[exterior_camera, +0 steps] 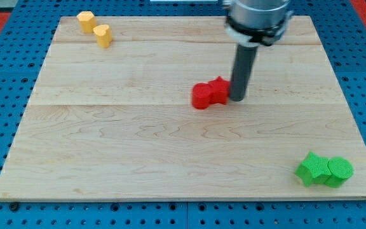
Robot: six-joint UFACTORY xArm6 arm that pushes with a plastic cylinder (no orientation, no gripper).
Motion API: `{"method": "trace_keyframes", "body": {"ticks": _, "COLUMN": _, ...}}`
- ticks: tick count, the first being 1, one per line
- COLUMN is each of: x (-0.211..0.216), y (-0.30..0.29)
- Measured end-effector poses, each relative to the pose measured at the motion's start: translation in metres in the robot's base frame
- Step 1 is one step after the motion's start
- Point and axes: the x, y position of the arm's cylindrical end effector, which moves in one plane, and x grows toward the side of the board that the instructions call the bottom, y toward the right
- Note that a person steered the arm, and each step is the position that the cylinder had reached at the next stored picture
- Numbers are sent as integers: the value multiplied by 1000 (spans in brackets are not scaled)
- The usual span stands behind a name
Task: Push the red blocks towards the center
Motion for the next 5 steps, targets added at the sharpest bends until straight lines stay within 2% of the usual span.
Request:
{"method": "trace_keyframes", "body": {"ticks": 2, "x": -1, "y": 19}}
{"method": "trace_keyframes", "body": {"ticks": 3, "x": 18, "y": -38}}
{"method": "trace_keyframes", "body": {"ticks": 4, "x": 17, "y": -60}}
{"method": "trace_keyframes", "body": {"ticks": 5, "x": 22, "y": -20}}
